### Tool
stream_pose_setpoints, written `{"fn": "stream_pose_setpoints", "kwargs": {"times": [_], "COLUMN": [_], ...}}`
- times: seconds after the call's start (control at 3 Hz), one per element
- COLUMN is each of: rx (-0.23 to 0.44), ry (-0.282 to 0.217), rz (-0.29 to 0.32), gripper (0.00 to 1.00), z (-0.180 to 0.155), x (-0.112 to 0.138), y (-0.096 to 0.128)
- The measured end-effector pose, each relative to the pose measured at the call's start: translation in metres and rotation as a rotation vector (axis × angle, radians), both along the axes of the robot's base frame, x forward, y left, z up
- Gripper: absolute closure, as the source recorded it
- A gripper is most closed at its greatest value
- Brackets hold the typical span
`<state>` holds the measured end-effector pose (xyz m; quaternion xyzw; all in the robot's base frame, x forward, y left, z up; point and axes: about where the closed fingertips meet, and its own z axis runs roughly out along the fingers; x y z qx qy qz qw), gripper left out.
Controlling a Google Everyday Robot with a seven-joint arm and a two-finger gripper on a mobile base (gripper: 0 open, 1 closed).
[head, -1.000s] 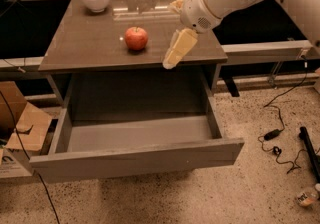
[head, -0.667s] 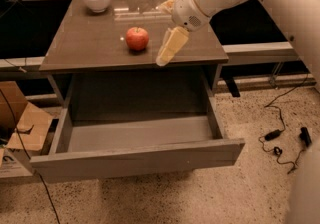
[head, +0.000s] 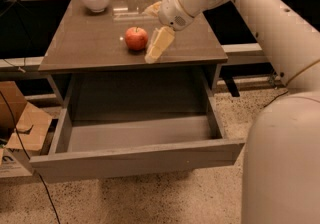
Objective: Place apple into top drawer
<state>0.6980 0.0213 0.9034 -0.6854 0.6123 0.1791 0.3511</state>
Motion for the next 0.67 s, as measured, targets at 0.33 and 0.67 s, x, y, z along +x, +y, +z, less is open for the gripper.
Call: {"fn": "stream_pose_setpoints", "kwargs": {"times": [0.33,0.67], "rx": [0.01,0.016], "ry": [0.026,0.038], "rz": [0.02,0.02], "gripper": [0.0,0.0], "z": [-0.01,-0.013], "x": [0.019,0.03], "y": [0.019,0.032]}}
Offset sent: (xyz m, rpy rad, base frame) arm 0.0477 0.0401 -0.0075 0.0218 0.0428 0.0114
